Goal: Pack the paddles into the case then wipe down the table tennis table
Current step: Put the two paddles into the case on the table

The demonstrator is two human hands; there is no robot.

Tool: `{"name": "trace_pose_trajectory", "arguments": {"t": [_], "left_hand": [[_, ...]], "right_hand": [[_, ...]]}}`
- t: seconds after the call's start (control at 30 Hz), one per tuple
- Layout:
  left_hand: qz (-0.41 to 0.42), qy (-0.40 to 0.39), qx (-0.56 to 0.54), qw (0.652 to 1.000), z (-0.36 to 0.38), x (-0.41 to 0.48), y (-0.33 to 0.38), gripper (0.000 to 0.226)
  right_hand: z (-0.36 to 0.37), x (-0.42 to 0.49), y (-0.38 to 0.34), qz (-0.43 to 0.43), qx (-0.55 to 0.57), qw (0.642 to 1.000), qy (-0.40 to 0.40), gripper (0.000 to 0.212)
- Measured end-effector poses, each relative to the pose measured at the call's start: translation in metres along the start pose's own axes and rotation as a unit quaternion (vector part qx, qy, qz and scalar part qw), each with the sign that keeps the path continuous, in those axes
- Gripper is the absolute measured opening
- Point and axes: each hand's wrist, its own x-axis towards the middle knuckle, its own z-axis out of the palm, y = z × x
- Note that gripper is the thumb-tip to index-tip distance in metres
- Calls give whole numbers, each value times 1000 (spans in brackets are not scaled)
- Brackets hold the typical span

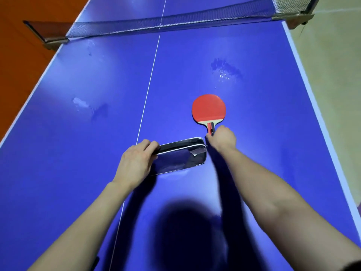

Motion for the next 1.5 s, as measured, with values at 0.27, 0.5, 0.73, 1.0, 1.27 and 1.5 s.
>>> {"name": "trace_pose_trajectory", "arguments": {"t": [0.27,0.5,0.73,1.0,1.27,1.5], "left_hand": [[37,-49,-67,996,-9,-21,5,24],[-46,-62,-98,992,-10,-31,18,23],[-9,-96,-115,989,-31,-57,59,97],[34,-71,-113,990,-46,-76,152,104],[72,-56,-76,993,-45,-77,326,93],[53,-71,-136,987,-8,-74,480,74]], "right_hand": [[-8,5,1,16,95,991,-94,40],[-55,-85,59,45,372,926,-40,32],[-122,-233,144,-30,307,943,126,11],[-211,-360,197,-112,292,924,219,18],[-225,-396,282,-45,274,945,170,24],[-267,-387,425,15,200,960,196,30]]}}
